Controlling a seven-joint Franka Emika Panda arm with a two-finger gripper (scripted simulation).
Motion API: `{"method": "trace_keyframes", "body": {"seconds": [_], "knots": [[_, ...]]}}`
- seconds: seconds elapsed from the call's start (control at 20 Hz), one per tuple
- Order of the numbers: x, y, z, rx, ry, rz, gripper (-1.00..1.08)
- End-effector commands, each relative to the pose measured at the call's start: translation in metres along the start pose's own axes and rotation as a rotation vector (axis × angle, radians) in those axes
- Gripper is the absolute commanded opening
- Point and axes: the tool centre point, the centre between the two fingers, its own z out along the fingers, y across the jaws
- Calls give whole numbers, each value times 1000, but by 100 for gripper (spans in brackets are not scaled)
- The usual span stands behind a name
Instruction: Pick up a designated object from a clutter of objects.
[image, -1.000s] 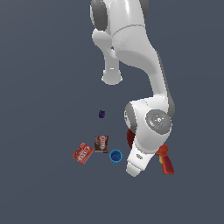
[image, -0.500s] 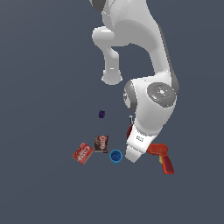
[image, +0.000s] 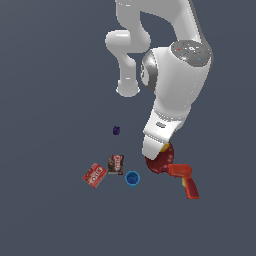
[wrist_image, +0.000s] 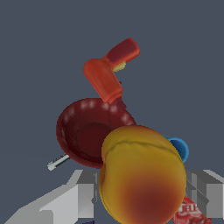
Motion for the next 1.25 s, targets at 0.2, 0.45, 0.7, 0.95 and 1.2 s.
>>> {"method": "trace_keyframes", "body": {"seconds": [0.2,0.45,0.7,0.95,1.2], "knots": [[-21,-22,-65,2,0,-1,-100],[-35,-35,-109,5,0,-3,-100],[-45,-45,-143,7,0,-3,-100],[-50,-50,-163,8,0,-3,-100],[-52,-51,-169,8,-1,-3,-100]]}}
